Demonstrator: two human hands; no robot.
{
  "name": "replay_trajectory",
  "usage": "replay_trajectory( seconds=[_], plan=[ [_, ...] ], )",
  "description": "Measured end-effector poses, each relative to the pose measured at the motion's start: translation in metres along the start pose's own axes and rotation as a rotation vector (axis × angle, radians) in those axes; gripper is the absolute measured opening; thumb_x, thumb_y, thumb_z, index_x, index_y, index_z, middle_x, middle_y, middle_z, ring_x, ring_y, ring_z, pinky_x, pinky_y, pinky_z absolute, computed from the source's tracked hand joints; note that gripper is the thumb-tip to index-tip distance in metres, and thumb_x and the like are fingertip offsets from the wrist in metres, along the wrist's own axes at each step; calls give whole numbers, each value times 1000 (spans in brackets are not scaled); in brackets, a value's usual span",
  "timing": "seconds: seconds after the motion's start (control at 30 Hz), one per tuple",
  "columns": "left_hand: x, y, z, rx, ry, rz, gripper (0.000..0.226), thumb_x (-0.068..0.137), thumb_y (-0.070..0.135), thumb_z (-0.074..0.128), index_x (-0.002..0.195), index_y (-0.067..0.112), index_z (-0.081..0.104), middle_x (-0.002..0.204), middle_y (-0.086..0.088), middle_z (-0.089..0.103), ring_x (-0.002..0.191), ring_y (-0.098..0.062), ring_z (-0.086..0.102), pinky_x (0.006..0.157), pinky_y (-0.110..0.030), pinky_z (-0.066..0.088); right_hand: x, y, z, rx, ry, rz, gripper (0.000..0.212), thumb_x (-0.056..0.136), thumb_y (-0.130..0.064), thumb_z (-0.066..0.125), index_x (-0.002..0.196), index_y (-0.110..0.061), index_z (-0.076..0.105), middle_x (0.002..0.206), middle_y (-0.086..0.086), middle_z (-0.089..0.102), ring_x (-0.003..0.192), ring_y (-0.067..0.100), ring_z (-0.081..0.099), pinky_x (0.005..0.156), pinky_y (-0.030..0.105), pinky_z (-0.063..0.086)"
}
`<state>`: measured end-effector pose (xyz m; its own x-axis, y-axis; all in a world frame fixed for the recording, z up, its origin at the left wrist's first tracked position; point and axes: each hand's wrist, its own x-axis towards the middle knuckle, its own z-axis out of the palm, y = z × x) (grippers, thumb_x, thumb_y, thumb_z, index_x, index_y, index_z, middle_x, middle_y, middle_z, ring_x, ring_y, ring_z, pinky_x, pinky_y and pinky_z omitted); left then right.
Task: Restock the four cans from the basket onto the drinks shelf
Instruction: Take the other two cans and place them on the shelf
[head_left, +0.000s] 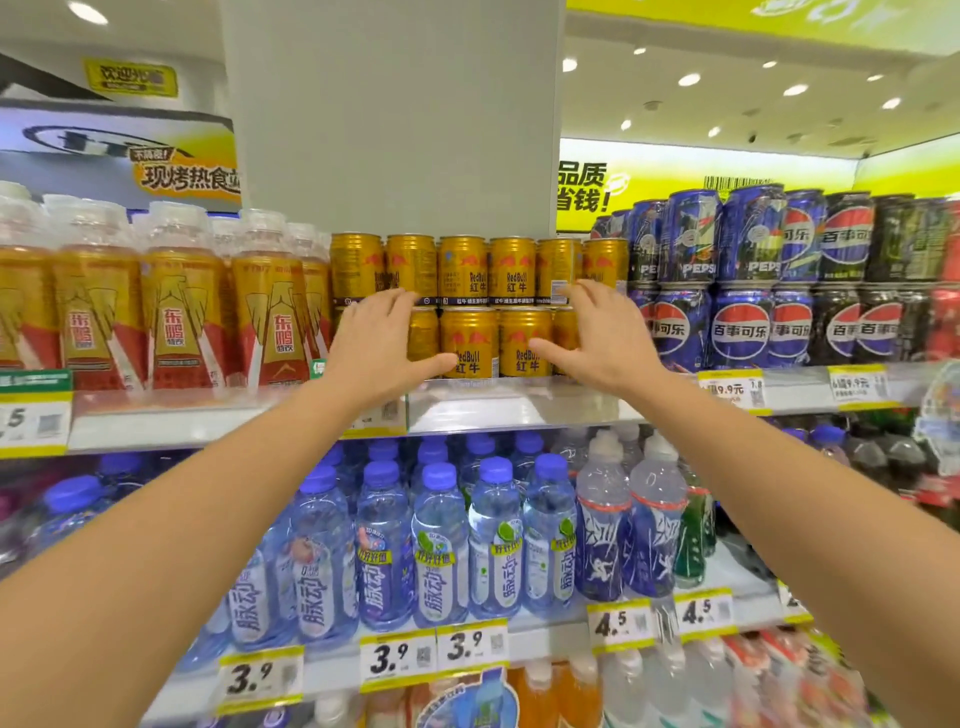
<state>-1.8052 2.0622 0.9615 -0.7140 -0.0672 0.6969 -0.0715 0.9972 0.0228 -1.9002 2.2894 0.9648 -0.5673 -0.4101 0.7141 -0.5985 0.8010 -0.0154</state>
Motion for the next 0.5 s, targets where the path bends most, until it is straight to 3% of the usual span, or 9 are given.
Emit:
replay_trajectory(
  seconds=[0.13, 0.3, 0.5],
  plan=[
    [-54, 20, -4, 112, -183, 136, 97, 77, 69, 49, 149, 11, 17, 158, -9, 18, 146, -27, 18, 118, -47, 13, -35, -57, -8, -139, -174, -203, 83, 81, -69, 43, 146, -20, 28, 156, 8, 24, 144, 26, 21, 118, 49, 9],
    [-122, 23, -19, 181, -369, 81, 107, 71, 72, 53, 150, 12, 12, 159, -9, 14, 147, -26, 13, 118, -51, 9, -88, -110, -12, -202, -411, -276, 95, 75, -71, 51, 149, -21, 19, 158, 8, 17, 145, 26, 17, 116, 53, 4],
    [-206, 20, -51, 201, -499, -63, 107, 74, 67, 56, 151, 13, 5, 161, -4, 6, 148, -24, 7, 117, -53, 2, -165, -129, -32, -163, -530, -260, 100, 73, -68, 58, 151, -22, 13, 160, 8, 10, 147, 26, 13, 117, 53, 2]
  ],
)
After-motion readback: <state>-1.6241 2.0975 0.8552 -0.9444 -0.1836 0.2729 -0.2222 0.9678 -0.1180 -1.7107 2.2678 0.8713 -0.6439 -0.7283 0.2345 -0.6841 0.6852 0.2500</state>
